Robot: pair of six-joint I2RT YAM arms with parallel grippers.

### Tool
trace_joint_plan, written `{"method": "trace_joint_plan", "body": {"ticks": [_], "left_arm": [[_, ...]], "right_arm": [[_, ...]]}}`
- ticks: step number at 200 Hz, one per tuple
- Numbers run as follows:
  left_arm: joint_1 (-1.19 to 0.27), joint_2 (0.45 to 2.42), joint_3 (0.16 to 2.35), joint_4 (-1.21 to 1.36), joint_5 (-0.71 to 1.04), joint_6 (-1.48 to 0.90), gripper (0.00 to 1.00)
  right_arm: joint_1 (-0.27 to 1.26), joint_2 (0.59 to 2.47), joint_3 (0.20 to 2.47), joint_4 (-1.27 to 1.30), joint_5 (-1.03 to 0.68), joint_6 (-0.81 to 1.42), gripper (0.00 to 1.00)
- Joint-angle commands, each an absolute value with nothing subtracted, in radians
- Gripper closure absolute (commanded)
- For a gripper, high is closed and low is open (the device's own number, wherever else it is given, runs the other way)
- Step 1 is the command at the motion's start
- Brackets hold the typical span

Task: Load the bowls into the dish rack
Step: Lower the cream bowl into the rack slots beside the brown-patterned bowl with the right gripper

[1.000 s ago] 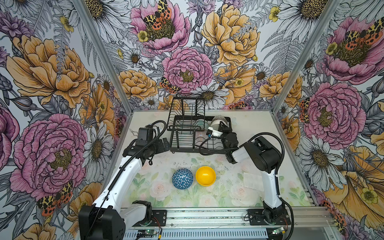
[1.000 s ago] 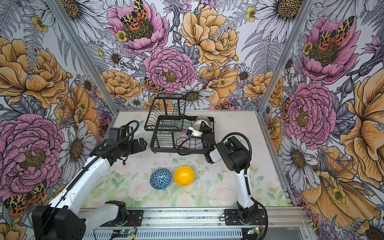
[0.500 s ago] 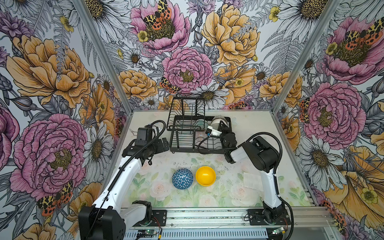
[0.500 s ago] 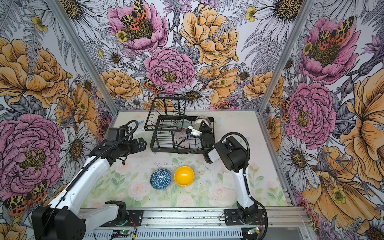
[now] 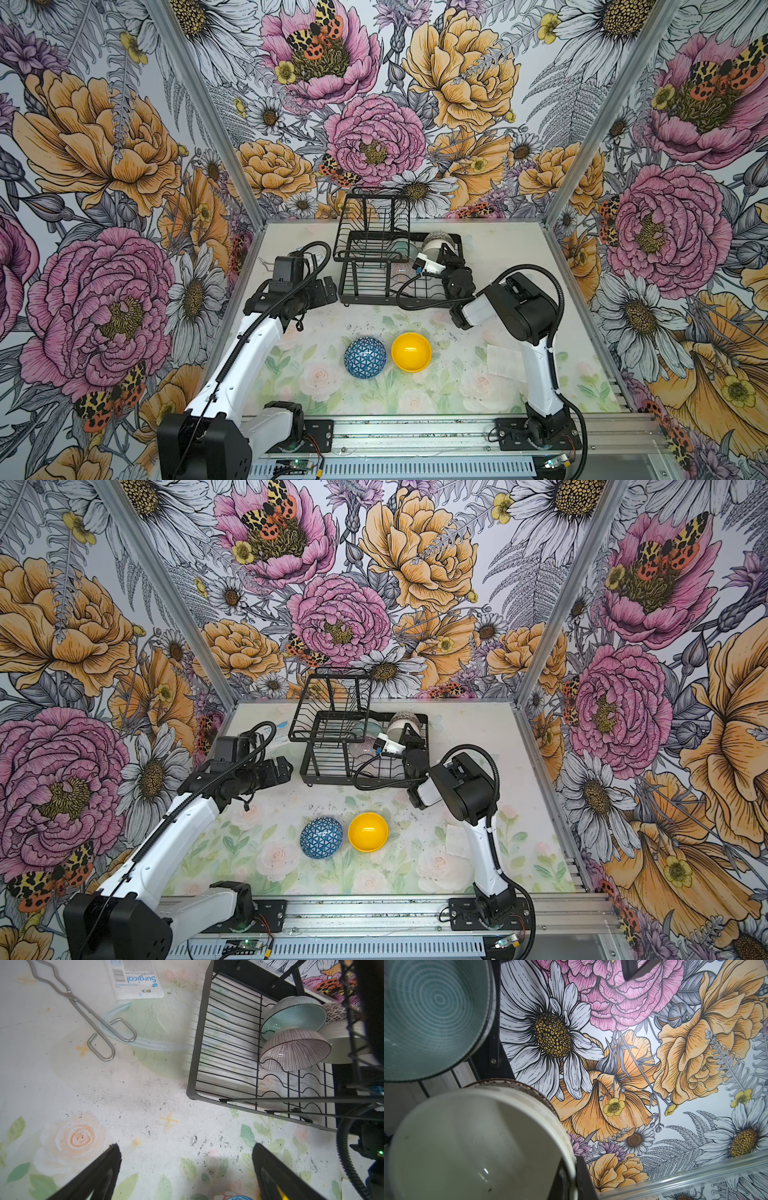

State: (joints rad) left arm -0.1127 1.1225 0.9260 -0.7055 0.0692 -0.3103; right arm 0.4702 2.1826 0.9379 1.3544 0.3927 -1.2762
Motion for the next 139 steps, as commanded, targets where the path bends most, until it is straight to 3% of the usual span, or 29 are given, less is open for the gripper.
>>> {"method": "trace_joint_plan", "body": {"ticks": [1,109,139], "left_arm": [[-0.101,1.098,0.917,-0.685,0.088,-0.294,0.01],[-0.101,1.102,0.927,-0.686,0.097,-0.297,0.01],[-0.101,1.102,0.927,-0.686,0.098,-0.294,0.01]], "right_arm": [[0.474,2.174,0.926,1.395,0.403,-1.233,1.00],[0.476,2.131,0.888,1.395,0.400,-1.150,1.00],[0.476,2.131,0.889,1.395,0.399,-1.148,0.91]]}}
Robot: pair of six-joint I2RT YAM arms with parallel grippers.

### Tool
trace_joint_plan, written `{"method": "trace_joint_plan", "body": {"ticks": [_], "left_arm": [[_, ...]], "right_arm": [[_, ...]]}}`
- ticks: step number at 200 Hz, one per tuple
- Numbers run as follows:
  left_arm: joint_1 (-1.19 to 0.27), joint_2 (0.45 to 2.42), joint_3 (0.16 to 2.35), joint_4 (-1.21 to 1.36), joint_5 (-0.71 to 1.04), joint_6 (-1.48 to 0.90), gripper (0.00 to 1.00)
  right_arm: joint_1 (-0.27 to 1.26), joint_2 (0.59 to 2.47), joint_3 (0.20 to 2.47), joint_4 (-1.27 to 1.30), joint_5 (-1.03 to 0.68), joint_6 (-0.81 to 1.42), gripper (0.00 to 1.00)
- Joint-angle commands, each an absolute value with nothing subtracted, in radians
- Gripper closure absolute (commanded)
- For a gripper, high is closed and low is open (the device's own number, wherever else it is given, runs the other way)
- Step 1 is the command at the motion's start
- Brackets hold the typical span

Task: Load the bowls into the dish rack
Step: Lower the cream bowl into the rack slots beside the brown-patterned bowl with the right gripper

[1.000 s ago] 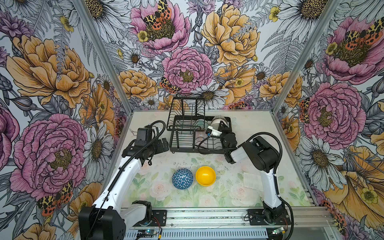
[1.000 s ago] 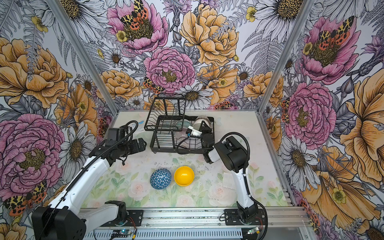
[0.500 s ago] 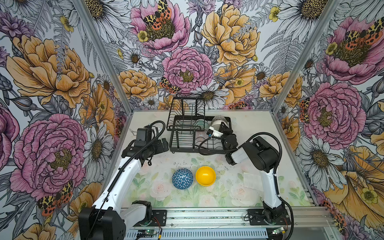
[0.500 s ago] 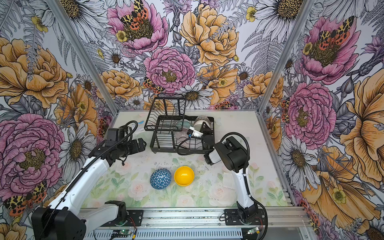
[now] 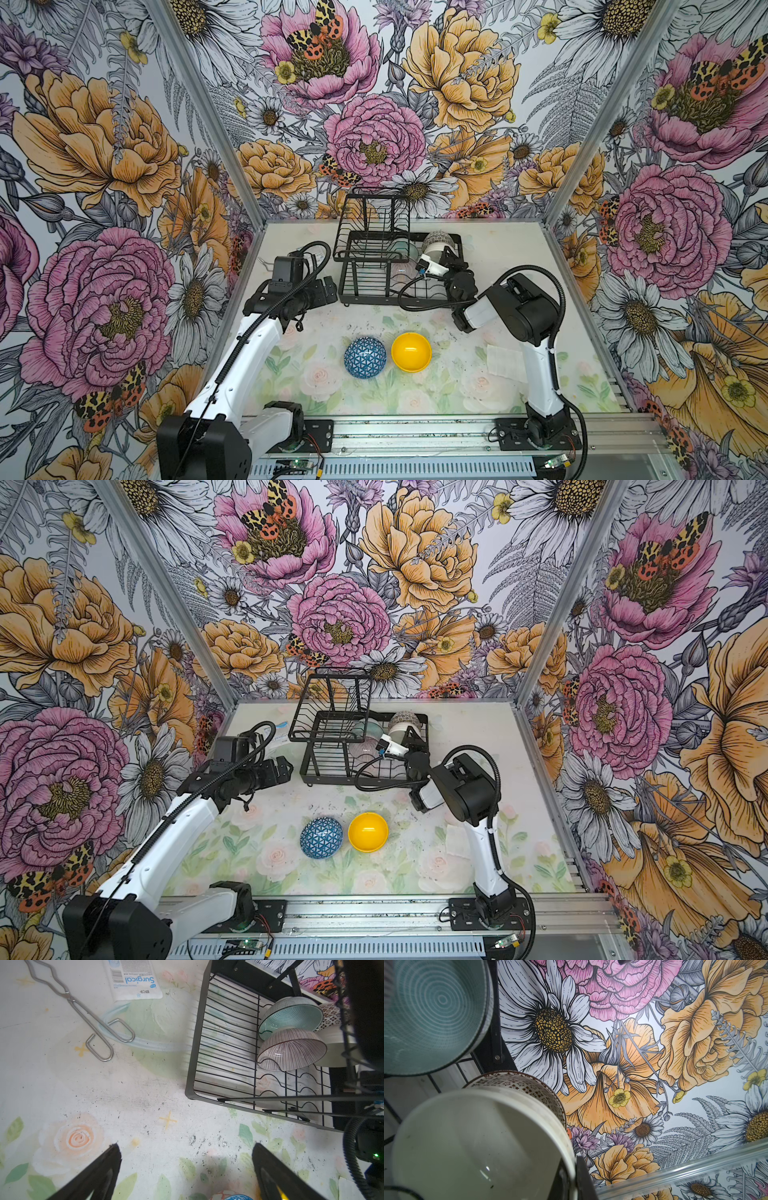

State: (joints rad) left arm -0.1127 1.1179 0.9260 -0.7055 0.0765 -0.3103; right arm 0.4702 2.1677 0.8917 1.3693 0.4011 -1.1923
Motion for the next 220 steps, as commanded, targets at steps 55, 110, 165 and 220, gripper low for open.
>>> {"method": "trace_joint_plan", "body": {"ticks": [55,110,165,220], "left_arm": [[-0.101,1.095,0.922,-0.686,0.101,-0.295,0.01],[-0.100,1.081,0.916,-0.687,0.100,-0.296,0.01],[-0.100,1.075,0.909,-0.689,0.100,-0.296,0.01],[-0.092,1.071,0.904,-0.688,0.108,-0.294,0.01]], "right_arm": [[0.476,2.125,0.889,1.396,0.396,-1.135,0.86],[0.476,2.111,0.888,1.395,0.399,-1.120,0.76],[0.479,2.045,0.844,1.394,0.406,-1.066,0.48],[0.492,1.995,0.805,1.393,0.436,-1.033,0.20]]}}
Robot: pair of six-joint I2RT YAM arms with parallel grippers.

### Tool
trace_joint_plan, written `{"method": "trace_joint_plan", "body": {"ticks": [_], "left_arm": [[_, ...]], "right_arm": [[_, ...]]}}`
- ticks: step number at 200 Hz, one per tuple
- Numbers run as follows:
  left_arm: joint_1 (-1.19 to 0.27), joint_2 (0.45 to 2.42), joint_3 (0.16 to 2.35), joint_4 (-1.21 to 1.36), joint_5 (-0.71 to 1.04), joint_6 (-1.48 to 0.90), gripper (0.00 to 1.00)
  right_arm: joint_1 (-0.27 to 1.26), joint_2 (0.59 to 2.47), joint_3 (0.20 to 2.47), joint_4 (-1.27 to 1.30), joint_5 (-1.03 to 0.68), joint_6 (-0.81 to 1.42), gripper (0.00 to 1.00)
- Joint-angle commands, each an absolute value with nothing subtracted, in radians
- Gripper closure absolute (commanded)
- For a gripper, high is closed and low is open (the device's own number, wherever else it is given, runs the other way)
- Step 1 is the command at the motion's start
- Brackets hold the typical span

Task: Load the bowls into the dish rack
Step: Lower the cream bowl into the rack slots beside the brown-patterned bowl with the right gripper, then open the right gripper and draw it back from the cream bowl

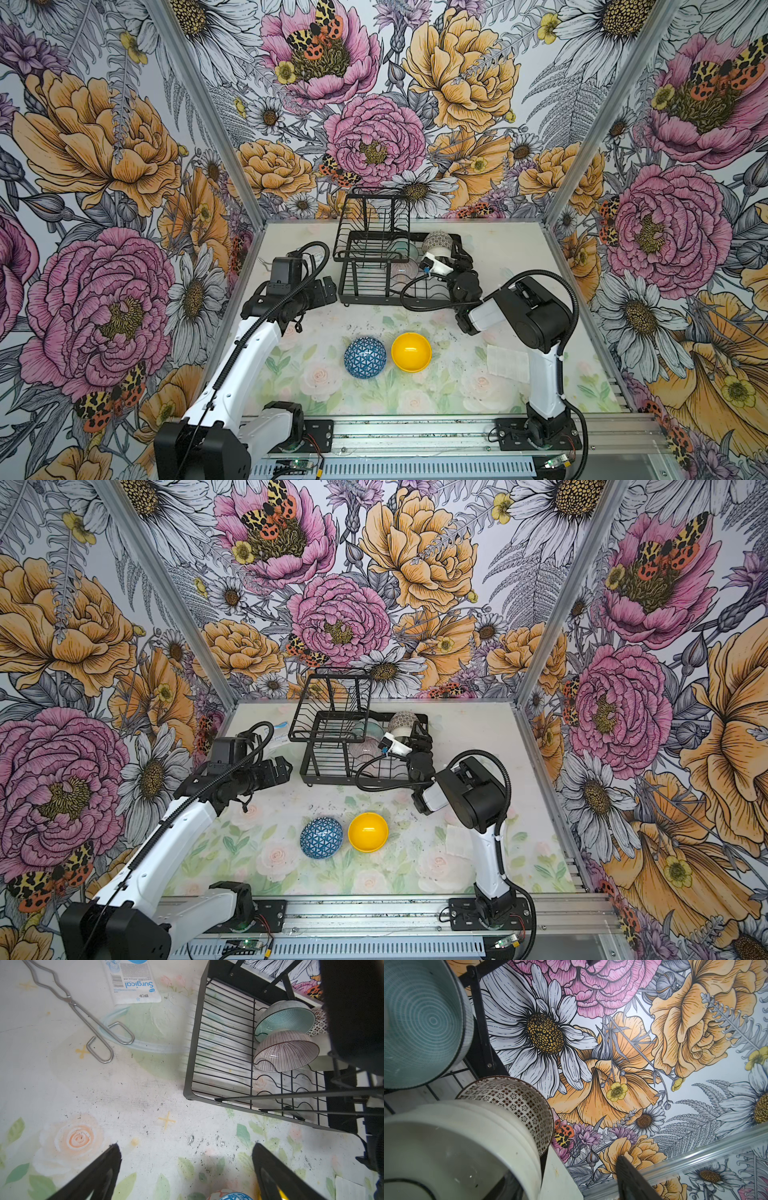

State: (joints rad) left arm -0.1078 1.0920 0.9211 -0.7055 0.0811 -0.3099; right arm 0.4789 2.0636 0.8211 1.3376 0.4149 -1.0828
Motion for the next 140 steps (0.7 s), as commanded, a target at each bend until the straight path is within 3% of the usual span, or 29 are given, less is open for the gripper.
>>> {"method": "trace_joint_plan", "body": {"ticks": [1,89,140], "left_arm": [[-0.092,1.070,0.904,-0.688,0.108,-0.294,0.01],[-0.091,1.060,0.899,-0.694,0.117,-0.296,0.01],[-0.093,1.043,0.887,-0.698,0.115,-0.297,0.01]], "right_arm": [[0.492,1.994,0.804,1.394,0.437,-1.032,0.19],[0.530,1.892,0.714,1.394,0.487,-1.003,0.01],[0.540,1.873,0.688,1.394,0.500,-0.972,0.00]]}}
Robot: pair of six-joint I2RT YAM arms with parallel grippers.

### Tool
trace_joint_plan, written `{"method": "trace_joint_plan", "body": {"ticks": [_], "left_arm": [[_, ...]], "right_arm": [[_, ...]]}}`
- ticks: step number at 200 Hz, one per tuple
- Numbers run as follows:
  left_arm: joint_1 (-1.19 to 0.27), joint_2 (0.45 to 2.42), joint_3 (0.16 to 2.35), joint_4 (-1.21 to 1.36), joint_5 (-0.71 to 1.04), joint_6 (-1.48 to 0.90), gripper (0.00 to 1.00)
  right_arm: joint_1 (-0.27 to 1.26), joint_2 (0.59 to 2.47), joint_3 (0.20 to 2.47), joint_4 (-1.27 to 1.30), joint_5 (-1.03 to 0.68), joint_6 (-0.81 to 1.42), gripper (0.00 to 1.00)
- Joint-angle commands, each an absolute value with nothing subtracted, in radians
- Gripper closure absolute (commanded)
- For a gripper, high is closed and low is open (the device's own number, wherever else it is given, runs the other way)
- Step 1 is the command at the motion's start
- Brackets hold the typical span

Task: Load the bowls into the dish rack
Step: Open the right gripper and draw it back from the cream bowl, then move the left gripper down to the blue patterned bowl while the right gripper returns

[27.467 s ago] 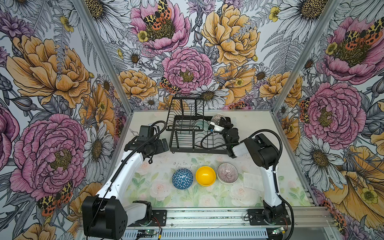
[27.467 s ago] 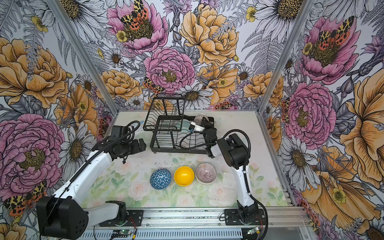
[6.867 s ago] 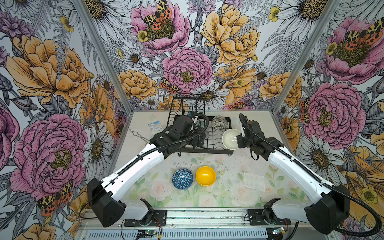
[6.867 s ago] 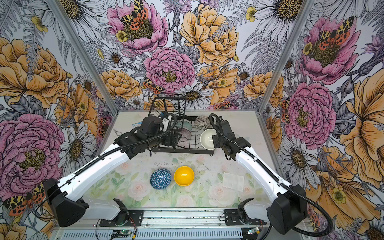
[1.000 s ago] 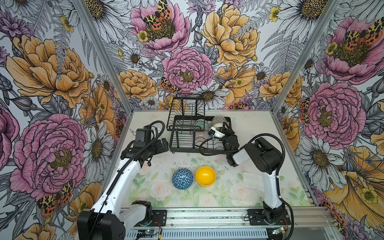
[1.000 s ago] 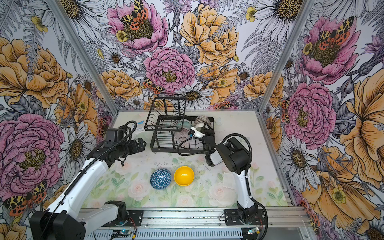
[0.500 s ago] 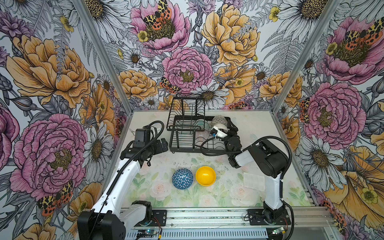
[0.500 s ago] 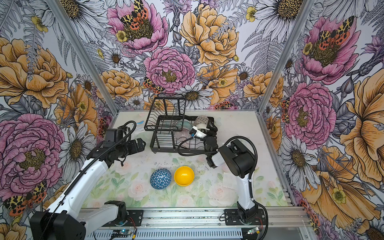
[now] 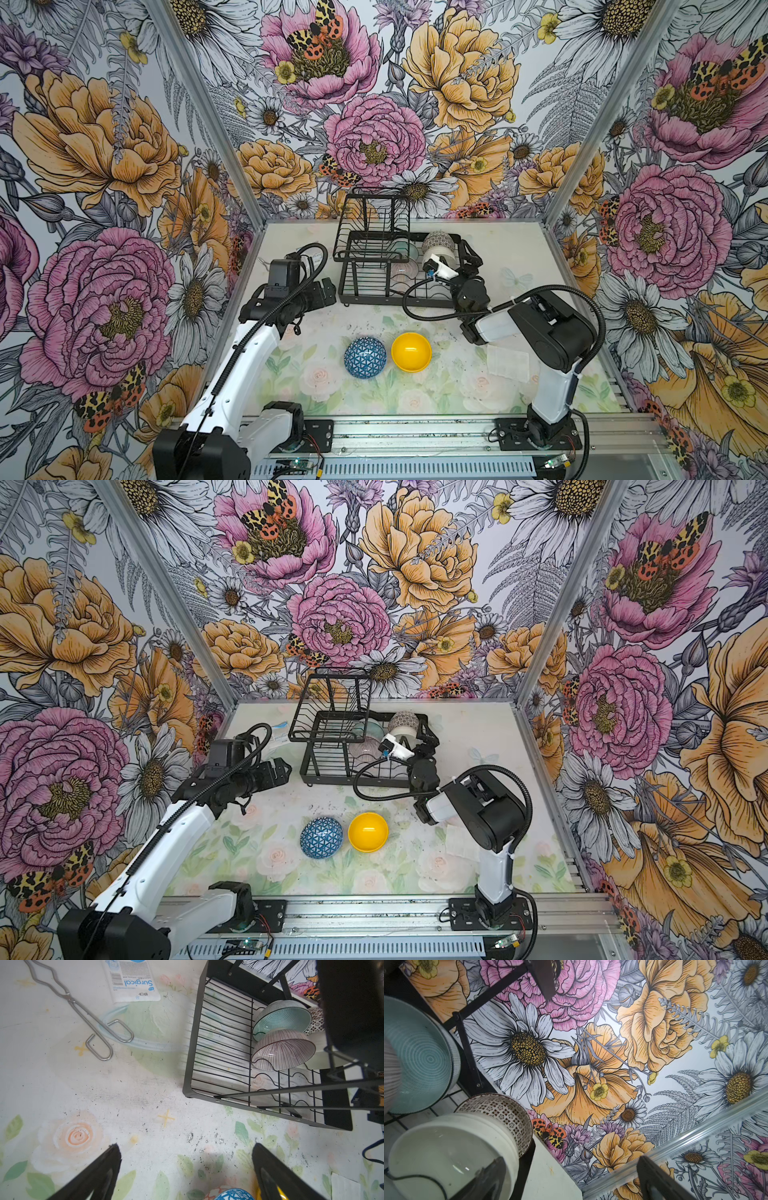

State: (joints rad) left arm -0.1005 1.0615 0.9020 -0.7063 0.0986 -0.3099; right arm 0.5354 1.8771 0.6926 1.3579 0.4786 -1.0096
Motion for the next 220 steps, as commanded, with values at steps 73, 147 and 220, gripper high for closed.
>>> {"method": "trace_joint_plan", "body": {"ticks": [73,147,220], "left_arm": [[-0.095,1.051,0.899,-0.711,0.111,-0.295,0.01],[-0.134,1.037,0.892,-0.736,0.094,-0.305,0.01],[-0.219,1.043,0.859,-0.743,0.051,-0.348,0.01]], "right_arm": [[0.540,1.876,0.704,1.393,0.497,-0.964,0.00],[0.623,1.711,0.613,1.309,0.583,-0.853,0.01],[0.683,1.228,0.650,0.409,0.604,-0.347,0.00]]}}
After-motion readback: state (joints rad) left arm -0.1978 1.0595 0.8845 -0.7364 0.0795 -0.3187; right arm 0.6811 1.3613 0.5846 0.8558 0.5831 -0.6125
